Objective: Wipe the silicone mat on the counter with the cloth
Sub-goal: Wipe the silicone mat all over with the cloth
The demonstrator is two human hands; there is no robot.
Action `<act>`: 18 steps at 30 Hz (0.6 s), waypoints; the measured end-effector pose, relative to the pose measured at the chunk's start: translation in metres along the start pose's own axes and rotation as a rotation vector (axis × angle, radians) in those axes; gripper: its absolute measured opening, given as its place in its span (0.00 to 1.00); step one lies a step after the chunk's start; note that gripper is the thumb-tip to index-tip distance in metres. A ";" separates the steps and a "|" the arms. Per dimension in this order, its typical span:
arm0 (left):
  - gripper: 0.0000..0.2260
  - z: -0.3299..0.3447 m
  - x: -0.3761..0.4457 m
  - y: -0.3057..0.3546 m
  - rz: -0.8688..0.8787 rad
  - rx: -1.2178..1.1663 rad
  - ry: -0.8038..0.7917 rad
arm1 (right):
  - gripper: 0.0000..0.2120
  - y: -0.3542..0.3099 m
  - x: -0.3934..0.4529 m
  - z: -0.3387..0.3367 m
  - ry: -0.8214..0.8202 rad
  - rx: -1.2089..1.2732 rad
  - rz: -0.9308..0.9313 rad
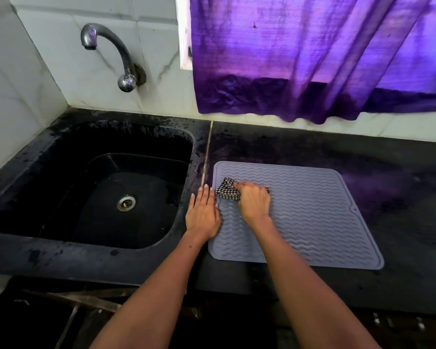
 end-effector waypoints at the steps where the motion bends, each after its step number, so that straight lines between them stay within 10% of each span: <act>1: 0.24 0.000 0.000 -0.001 0.004 0.003 -0.002 | 0.22 0.000 -0.001 0.002 -0.004 -0.015 0.001; 9: 0.24 0.000 -0.005 -0.004 0.016 0.005 0.015 | 0.23 0.011 0.024 -0.018 -0.211 0.173 0.198; 18: 0.24 0.002 -0.005 -0.005 0.026 0.012 0.055 | 0.22 0.001 -0.029 0.001 0.034 0.167 0.136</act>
Point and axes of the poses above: each hand's wrist, its own x-axis towards the middle knuckle, its own z-axis out of the palm, y = z × x, the point moved 3 cm from there along x, towards the middle knuckle, and after that the axes turned 7 degrees about x, right-handed, at the moved point
